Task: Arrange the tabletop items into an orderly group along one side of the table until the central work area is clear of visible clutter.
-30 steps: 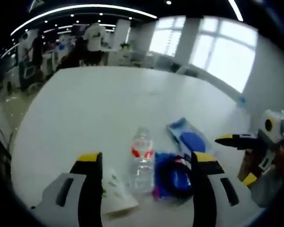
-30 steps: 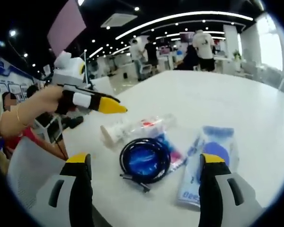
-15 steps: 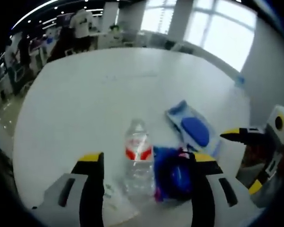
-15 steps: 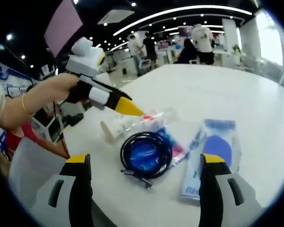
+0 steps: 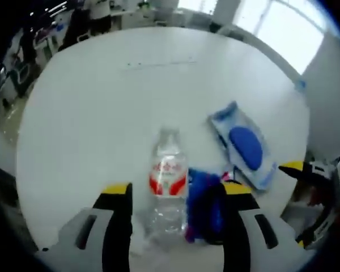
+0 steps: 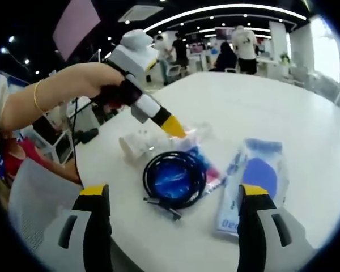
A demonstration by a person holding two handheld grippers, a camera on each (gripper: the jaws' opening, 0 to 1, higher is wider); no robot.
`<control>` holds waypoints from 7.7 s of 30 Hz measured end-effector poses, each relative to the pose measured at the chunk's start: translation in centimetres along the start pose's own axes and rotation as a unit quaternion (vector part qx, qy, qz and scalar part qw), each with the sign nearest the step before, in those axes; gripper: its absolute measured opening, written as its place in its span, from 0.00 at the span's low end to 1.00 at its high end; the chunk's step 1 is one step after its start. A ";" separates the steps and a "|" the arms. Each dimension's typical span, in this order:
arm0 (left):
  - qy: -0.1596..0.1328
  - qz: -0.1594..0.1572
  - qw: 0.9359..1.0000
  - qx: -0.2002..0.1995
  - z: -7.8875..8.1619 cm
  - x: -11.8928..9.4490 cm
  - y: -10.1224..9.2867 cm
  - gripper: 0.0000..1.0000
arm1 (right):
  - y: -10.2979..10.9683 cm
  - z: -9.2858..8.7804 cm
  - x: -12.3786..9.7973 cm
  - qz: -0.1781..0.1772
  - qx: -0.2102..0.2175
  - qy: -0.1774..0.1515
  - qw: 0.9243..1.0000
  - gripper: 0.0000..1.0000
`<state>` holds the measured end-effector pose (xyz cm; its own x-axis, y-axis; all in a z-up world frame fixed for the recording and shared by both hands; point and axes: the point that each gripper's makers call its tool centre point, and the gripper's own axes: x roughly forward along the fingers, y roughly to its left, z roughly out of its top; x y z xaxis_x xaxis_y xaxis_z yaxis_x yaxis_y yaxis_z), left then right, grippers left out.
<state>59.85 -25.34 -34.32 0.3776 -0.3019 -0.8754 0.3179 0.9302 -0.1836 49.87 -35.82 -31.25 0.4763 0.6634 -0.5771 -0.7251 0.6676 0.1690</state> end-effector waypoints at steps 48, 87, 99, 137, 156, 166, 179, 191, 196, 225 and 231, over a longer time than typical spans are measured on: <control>0.133 0.067 0.988 -0.026 -0.9 5.7 1.7 0.40 | -1.0 -0.9 -0.6 -0.017 0.013 0.028 0.999 0.91; -0.141 0.080 0.983 -0.085 3.1 -0.7 5.7 0.37 | -0.8 -1.2 -0.2 -0.021 -0.014 0.035 0.999 0.91; -0.223 0.084 0.970 -0.049 4.7 -2.2 5.7 0.37 | -0.8 -1.4 -0.1 -0.026 -0.025 0.039 0.999 0.92; -0.352 0.149 0.922 -0.062 7.5 -5.5 14.7 0.37 | 0.0 -1.1 0.3 0.004 -0.016 0.023 1.000 0.99; -0.375 0.171 0.909 -0.063 7.6 -5.1 18.4 0.37 | -0.4 -2.7 0.7 0.003 -0.001 0.053 0.999 0.99; -0.388 0.190 0.898 -0.085 6.8 -4.5 19.1 0.38 | -0.1 -2.6 0.5 0.009 0.008 0.052 0.999 0.99; -0.423 0.203 0.881 -0.062 6.9 -4.4 18.4 0.39 | -0.2 -3.1 0.6 0.010 0.007 0.063 0.998 0.98; -0.423 0.196 0.881 -0.081 6.2 -3.4 18.8 0.44 | 0.1 -3.4 0.7 0.014 0.005 0.069 0.997 0.98; -0.416 0.213 0.881 -0.071 5.5 -4.0 19.5 0.57 | 0.0 -3.3 0.6 0.010 0.004 0.068 0.998 0.98; -0.414 0.169 0.894 -0.038 0.2 -7.7 17.9 1.00 | 1.0 -0.2 0.4 0.022 -0.012 -0.003 1.000 0.95; -0.403 0.160 0.901 -0.027 -1.1 -8.2 16.6 1.00 | 1.1 0.0 0.3 0.024 -0.017 -0.007 1.000 0.95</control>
<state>61.08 -7.15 -30.64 0.9579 -0.0494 -0.2828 0.0459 0.9988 -0.0192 49.22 -34.90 -31.29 0.4475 0.6996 -0.5570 -0.7638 0.6229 0.1688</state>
